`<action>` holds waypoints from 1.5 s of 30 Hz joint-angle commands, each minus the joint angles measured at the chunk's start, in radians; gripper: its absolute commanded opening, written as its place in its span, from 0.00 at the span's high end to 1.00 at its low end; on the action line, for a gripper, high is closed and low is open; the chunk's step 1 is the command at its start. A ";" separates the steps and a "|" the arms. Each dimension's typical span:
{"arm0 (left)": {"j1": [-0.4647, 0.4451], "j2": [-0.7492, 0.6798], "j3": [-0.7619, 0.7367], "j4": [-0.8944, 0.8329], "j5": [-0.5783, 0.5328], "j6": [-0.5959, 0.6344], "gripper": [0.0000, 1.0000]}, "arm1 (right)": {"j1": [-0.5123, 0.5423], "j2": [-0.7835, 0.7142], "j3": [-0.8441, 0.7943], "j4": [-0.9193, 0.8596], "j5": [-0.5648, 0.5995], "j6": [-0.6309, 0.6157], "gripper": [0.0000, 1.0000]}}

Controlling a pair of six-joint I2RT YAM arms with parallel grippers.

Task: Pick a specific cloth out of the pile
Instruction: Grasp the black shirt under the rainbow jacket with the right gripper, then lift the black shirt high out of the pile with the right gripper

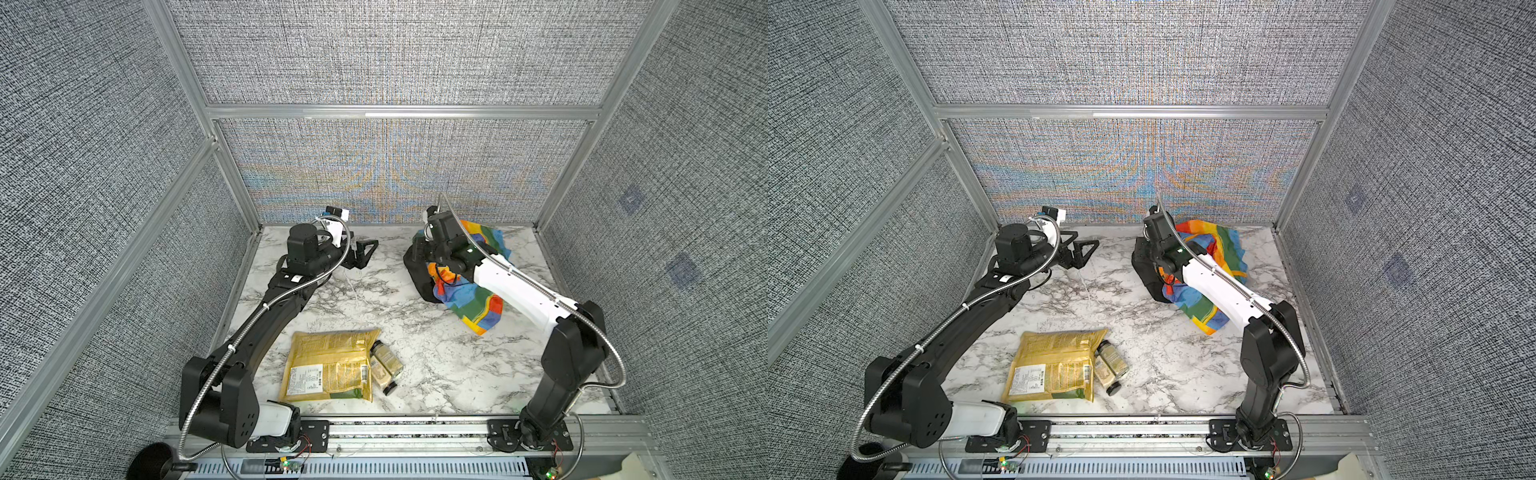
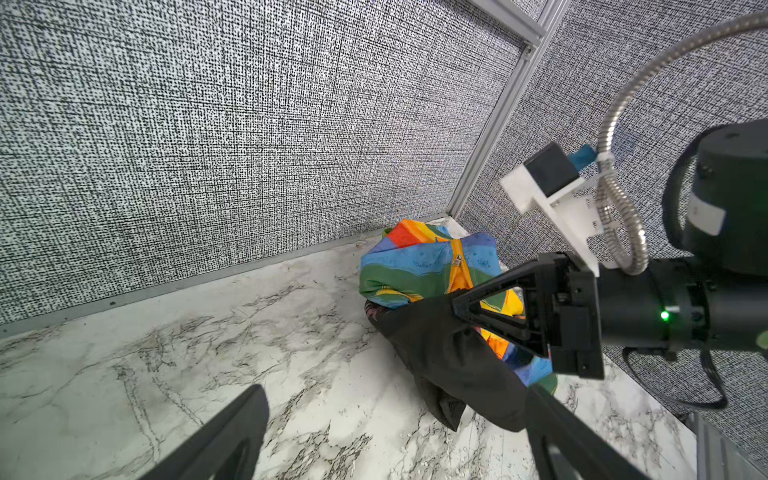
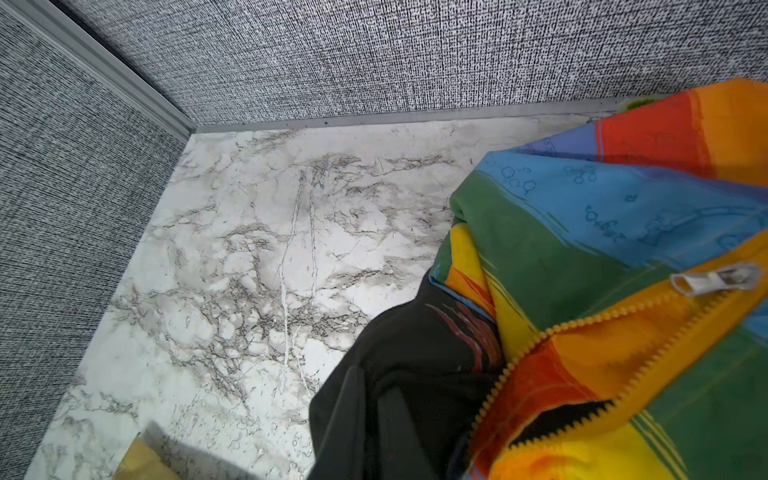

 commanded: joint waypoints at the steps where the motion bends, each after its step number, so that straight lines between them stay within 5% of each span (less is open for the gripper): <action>1: 0.000 -0.002 -0.001 0.041 0.022 0.003 0.01 | -0.013 -0.045 -0.008 0.086 -0.044 0.020 0.92; 21: -0.001 0.007 -0.010 0.060 0.040 -0.008 0.01 | -0.138 -0.222 -0.102 0.224 -0.178 0.133 0.92; 35: 0.001 -0.011 -0.013 0.073 0.052 -0.019 0.01 | -0.149 -0.362 -0.084 0.224 -0.138 0.121 0.96; 45: 0.177 -0.030 -0.044 0.245 0.228 -0.196 0.01 | -0.147 -0.365 0.044 0.280 -0.332 0.114 0.96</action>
